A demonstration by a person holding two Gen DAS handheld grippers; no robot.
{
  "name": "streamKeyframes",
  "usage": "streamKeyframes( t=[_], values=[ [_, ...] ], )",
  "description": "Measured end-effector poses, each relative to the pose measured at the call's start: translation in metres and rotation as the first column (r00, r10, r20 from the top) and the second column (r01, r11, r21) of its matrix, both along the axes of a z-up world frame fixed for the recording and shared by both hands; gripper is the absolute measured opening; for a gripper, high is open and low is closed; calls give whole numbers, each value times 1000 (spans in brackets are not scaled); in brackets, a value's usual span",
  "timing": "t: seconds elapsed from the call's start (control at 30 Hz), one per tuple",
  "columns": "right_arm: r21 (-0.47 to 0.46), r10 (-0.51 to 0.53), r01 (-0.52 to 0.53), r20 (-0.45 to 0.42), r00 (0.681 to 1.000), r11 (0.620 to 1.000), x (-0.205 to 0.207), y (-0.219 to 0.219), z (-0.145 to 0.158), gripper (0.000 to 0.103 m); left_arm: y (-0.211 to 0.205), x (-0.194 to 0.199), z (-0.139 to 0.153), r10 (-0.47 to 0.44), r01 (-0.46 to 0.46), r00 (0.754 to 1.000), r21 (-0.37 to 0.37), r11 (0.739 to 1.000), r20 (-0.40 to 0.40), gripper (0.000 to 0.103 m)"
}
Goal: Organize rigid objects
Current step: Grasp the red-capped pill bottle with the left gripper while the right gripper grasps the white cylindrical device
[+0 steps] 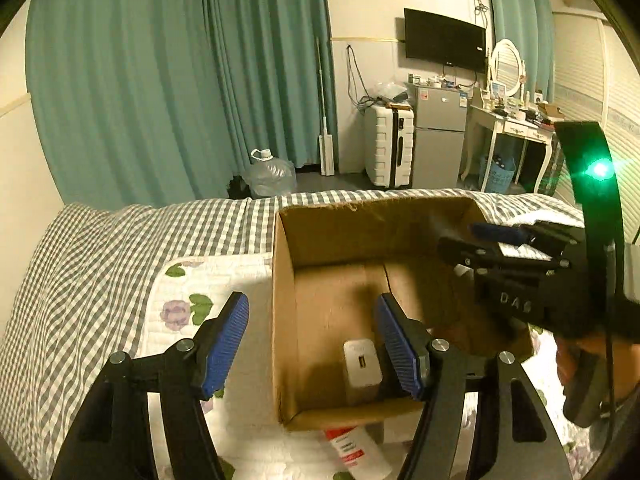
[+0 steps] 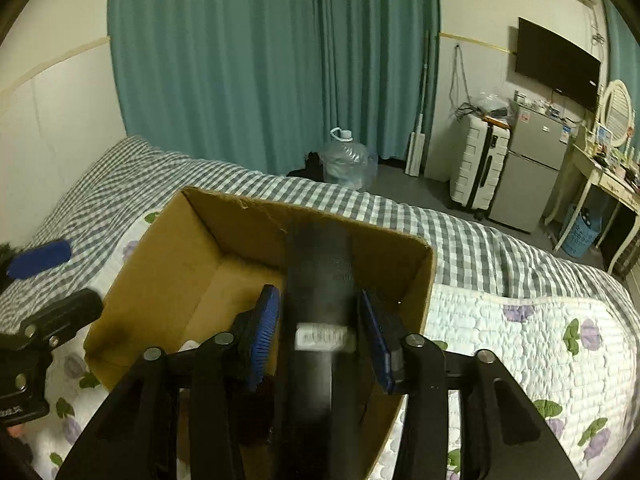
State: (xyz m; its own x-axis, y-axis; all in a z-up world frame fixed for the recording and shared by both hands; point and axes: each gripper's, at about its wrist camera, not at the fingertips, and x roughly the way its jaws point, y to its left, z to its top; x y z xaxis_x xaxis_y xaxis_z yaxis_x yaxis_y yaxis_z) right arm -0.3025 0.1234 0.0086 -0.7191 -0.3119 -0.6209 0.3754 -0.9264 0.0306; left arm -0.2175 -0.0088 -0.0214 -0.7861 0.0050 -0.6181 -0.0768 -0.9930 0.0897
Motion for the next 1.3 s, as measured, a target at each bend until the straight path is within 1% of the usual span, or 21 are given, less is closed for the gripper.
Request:
streamKeyframes(
  t=[0.03,0.1,0.17,0.23,0.3,0.4,0.5,0.53,0.6,0.63,0.7,0.77,0.87,1.0,1.07,1.17,1.23,1.3],
  values=[
    [-14,-6,6,-11,1000,1000,4,3,4,75,-1,2,0,0,0,1000,1,1000,2,69],
    [-23,-10,10,-27,1000,1000,19,9,15,76,-3,8,2,6,-6,1000,8,1000,9,69],
    [-5,-22,22,-55,998,1000,38,16,29,76,-8,19,5,13,-13,1000,8,1000,9,69],
    [12,-33,34,-77,996,999,56,23,41,80,-11,31,7,15,-15,1000,6,1000,3,69],
    [19,-47,49,-92,995,999,83,33,50,88,-12,48,9,24,-24,1000,1,1000,-2,69],
    [33,-74,77,-85,994,997,114,41,53,90,-17,74,4,39,-39,999,2,999,4,72],
    [33,-85,86,-42,995,996,139,43,36,90,-19,92,-8,60,-60,998,-4,998,18,72],
    [36,-84,85,-34,996,996,143,41,31,90,-19,99,-17,83,-83,996,-19,996,26,72],
    [39,-79,80,-12,997,996,153,38,14,90,-20,103,-28,99,-98,994,-24,995,42,72],
    [34,-76,75,5,997,997,157,36,3,90,-21,105,-38,103,-103,993,-14,995,55,72],
    [34,-59,58,31,998,998,159,33,-12,90,-23,104,-56,118,-117,989,-15,993,87,72],
    [55,-52,49,54,997,997,159,27,-31,90,-22,101,-71,120,-117,987,-29,993,111,72],
    [70,-47,41,82,996,997,153,22,-49,90,-17,94,-89,115,-111,982,-35,993,149,72],
    [61,-40,33,111,993,998,144,23,-66,90,-10,81,-110,97,-93,974,-30,995,205,72],
    [61,-41,33,123,992,998,140,25,-71,90,-7,73,-119,87,-86,969,-15,996,233,72],
    [51,-42,36,139,989,998,135,28,-76,90,2,61,-127,59,-66,965,18,998,255,72],
    [45,-46,40,148,988,998,133,30,-78,90,6,56,-131,44,-55,966,36,998,255,72],
    [46,-53,46,153,987,998,131,31,-79,90,12,49,-137,31,-42,959,34,999,281,72]
  ],
)
